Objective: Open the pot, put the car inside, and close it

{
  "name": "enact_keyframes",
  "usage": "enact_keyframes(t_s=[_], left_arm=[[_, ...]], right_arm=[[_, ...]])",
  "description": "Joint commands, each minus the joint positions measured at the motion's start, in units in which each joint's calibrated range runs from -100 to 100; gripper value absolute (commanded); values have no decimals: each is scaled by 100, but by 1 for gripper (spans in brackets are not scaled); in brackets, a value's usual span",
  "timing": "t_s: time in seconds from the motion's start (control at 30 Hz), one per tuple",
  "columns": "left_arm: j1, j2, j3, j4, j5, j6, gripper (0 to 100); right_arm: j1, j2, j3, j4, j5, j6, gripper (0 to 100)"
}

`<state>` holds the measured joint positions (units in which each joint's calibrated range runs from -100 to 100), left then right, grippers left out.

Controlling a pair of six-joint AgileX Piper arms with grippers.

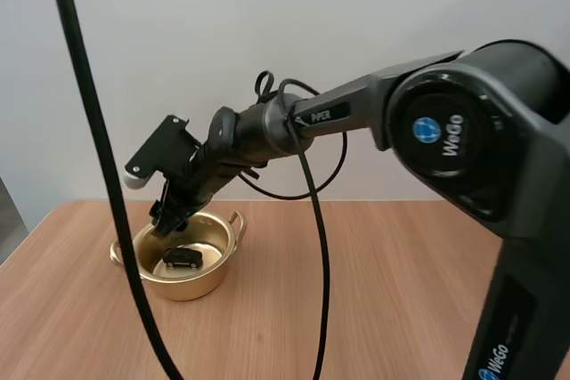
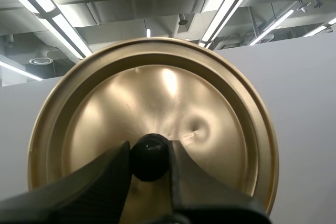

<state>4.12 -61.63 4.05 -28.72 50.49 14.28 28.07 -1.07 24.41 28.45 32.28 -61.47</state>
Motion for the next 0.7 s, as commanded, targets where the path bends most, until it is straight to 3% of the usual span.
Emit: enact_keyframes(t_s=[0.0, 0.13, 0.3, 0.43, 0.47, 0.57, 0.67], left_arm=[[1, -3, -11, 47, -8, -1, 0], [1, -3, -11, 153, -8, -1, 0], [1, -3, 76, 167, -8, -1, 0], [1, 9, 77, 176, 72, -1, 0], [1, 9, 77, 176, 88, -1, 0], [1, 9, 164, 176, 205, -1, 0], [1, 9, 508, 176, 247, -1, 0]], right_arm=[[-63, -861, -3, -10, 188, 214, 100], [-365, -1714, -3, -551, 543, 899, 100], [-1026, -2489, -3, -1347, 698, 1571, 100], [-1588, -2965, -3, -1549, 818, 1892, 96], [-1718, -3081, -3, -1549, 881, 1937, 77], [-2037, -3430, -3, -1549, 1276, 1983, 0], [-2235, -3814, -3, -1549, 1636, 2096, 0]])
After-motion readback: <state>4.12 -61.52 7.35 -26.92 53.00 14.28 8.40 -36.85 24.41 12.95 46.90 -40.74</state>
